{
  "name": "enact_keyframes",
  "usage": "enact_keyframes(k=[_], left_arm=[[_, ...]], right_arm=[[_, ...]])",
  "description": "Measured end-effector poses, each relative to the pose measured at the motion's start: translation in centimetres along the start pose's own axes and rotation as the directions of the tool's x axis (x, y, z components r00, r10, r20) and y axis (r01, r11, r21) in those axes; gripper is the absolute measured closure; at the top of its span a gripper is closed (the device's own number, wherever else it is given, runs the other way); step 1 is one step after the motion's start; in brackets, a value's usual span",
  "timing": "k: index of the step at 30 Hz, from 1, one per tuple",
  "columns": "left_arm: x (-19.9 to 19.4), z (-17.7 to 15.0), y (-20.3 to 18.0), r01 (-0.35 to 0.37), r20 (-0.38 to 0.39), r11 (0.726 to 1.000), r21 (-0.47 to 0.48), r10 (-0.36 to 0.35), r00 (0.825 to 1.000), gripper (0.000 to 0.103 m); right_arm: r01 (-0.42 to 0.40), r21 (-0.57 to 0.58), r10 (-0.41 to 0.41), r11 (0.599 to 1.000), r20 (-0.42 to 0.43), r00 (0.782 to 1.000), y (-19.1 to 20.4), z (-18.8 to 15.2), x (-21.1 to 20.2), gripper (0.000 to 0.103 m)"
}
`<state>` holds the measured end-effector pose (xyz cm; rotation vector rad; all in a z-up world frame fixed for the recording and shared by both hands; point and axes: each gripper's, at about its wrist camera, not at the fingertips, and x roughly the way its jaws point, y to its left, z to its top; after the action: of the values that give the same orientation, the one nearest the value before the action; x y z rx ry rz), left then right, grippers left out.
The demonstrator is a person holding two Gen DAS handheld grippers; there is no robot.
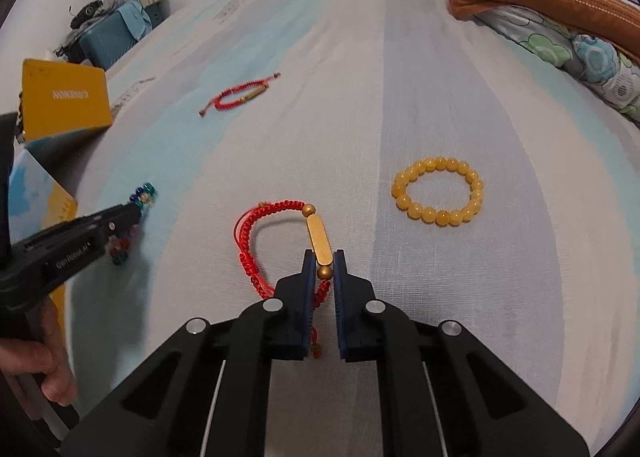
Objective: Organize jewelry
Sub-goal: 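Grasp the red string bracelet with right tool while left tool grasps multicolour bracelet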
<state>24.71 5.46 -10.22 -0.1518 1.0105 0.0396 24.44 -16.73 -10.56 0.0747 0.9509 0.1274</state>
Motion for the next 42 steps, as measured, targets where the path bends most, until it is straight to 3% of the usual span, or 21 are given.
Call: enact_keyframes(k=[4, 5, 6, 15, 18, 22, 30, 32, 33, 42], left_arm=[[-1.1, 0.0, -0.1, 0.015, 0.0, 1.0, -0.007, -0.015, 1.0, 0.084], [-1.4, 0.0, -0.2, 0.02, 0.002, 1.0, -0.007, -0.02, 1.0, 0.098], [-1.6, -0.1, -0.3, 0.027, -0.005, 1.0, -0.004, -0.027, 1.0, 0.103], [-2.8, -0.3, -0.8, 0.028, -0.006, 0.999, 0.023, -0.028, 1.0, 0.103], [-2.2, -0.4, -0.6, -0.01, -0.002, 1.0, 0.019, 0.01, 1.0, 0.098], [-1.0, -0.7, -0.2, -0.051, -0.011, 0.999, 0.01, 0.051, 0.999, 0.071], [1.3, -1.1, 0.1, -0.078, -0.015, 0.997, 0.025, 0.078, 0.997, 0.065], [1.3, -1.2, 0.0, -0.083, -0.006, 0.996, 0.031, 0.083, 0.997, 0.071], [1.3, -1.2, 0.0, -0.079, -0.007, 0.996, 0.036, 0.08, 0.997, 0.093], [-0.7, -1.2, -0.3, -0.031, -0.013, 0.999, 0.025, 0.031, 0.999, 0.094]], right_arm=[[-0.006, 0.001, 0.006, 1.0, 0.023, 1.0, 0.2, 0.3, -1.5, 0.095], [-0.007, 0.002, 0.007, 1.0, 0.026, 1.0, 0.2, 0.3, -1.8, 0.095], [-0.007, 0.004, 0.007, 1.0, 0.03, 1.0, 0.2, 0.3, -2.1, 0.095], [-0.014, 0.006, 0.014, 1.0, 0.049, 0.999, 0.3, 0.1, -4.1, 0.095], [-0.017, -0.001, 0.017, 1.0, 0.048, 0.999, 0.3, -0.1, -4.1, 0.095], [-0.024, 0.005, 0.024, 1.0, 0.033, 0.999, 0.0, -0.5, -3.6, 0.095], [-0.039, 0.01, 0.039, 0.999, 0.003, 0.999, -0.2, -0.9, -1.8, 0.095], [-0.043, 0.014, 0.043, 0.999, -0.004, 0.999, -0.3, -1.0, -1.5, 0.095], [-0.044, 0.015, 0.044, 0.999, -0.007, 0.999, -0.3, -1.1, -1.4, 0.095], [-0.056, 0.034, 0.056, 0.998, 0.0, 0.998, -0.5, -1.3, -2.3, 0.095]])
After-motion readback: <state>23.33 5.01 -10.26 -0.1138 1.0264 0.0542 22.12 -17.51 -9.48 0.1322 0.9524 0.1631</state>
